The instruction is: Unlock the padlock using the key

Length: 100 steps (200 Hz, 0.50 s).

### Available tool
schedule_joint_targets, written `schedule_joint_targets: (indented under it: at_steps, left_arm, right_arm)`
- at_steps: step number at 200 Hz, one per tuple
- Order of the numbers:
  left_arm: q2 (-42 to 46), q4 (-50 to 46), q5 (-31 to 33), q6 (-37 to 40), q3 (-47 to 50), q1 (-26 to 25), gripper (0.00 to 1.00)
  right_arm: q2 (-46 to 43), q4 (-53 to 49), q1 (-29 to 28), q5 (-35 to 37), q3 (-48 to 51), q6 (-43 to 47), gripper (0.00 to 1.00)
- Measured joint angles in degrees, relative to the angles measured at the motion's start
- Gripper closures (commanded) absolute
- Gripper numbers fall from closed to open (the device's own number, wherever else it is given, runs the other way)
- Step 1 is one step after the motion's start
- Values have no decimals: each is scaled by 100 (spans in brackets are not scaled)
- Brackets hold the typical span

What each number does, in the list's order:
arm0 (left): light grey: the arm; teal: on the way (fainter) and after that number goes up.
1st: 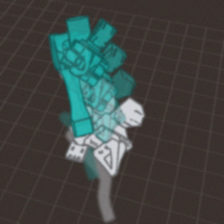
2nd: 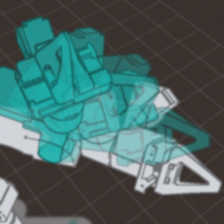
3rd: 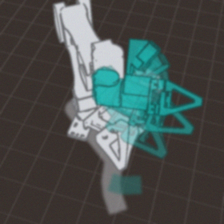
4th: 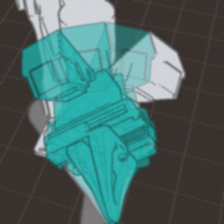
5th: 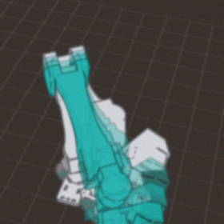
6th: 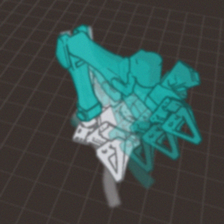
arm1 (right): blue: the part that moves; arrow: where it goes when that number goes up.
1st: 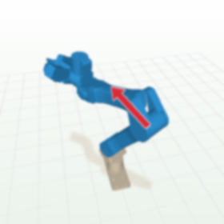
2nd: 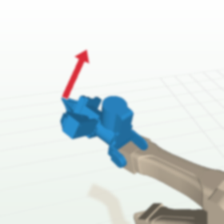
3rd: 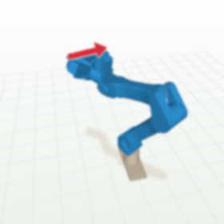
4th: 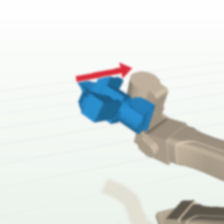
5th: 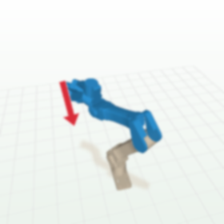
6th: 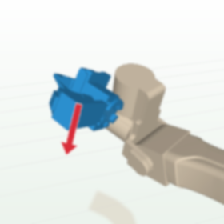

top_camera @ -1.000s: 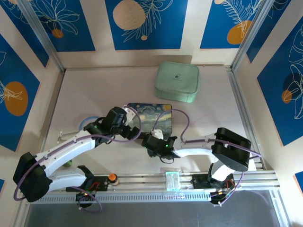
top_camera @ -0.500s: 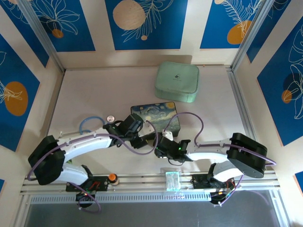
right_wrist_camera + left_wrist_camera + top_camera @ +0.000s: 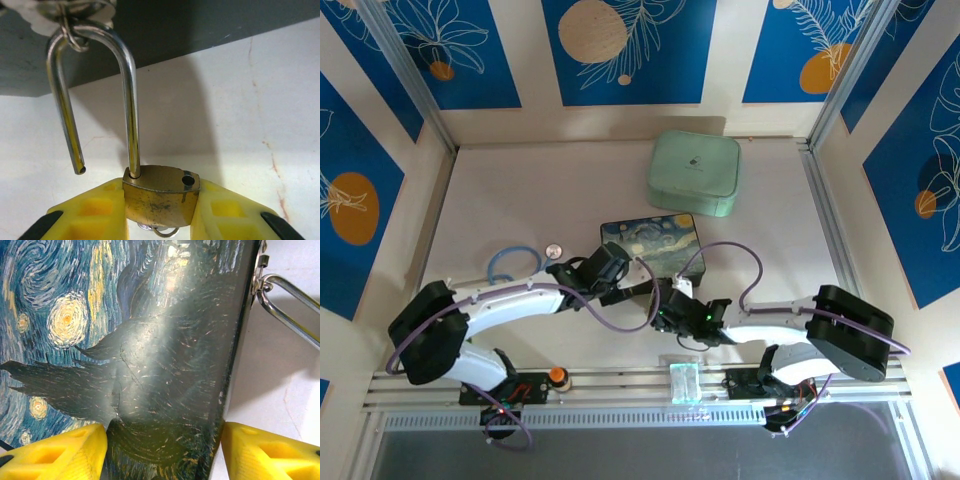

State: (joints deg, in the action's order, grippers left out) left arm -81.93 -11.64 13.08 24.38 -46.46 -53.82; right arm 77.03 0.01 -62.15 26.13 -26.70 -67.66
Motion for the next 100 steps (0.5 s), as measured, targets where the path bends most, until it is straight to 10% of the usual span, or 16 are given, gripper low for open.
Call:
schedule_joint_targets:
  at_steps: [100]
  left_arm:
    - [-107,407,201,393,98,-133,39]
  right_arm:
    - [11,859,826,-612,269,-356,76]
